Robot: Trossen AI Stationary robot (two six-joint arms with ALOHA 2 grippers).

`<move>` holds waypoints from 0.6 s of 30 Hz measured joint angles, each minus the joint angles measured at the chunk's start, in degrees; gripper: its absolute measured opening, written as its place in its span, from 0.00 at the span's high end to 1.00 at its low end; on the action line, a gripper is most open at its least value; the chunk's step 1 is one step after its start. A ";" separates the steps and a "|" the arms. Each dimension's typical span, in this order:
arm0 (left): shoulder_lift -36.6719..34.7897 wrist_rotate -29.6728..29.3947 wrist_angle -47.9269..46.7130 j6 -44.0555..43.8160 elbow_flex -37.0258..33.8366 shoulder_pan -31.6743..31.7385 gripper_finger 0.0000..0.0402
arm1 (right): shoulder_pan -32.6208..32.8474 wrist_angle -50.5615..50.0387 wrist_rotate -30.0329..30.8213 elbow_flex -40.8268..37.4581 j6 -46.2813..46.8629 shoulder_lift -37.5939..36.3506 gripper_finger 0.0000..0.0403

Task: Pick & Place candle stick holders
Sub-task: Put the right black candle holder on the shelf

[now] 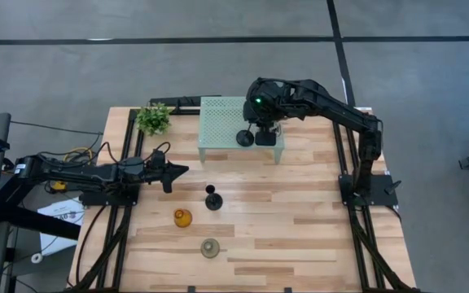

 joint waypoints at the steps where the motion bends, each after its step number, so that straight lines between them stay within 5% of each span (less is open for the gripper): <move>1: 0.00 0.00 0.00 0.00 0.00 -0.01 0.97 | -0.02 0.53 0.04 -0.05 0.00 0.06 0.93; 18: 0.00 0.00 0.00 0.00 0.00 0.00 0.97 | 0.92 2.61 -0.04 -0.11 -0.26 0.20 0.87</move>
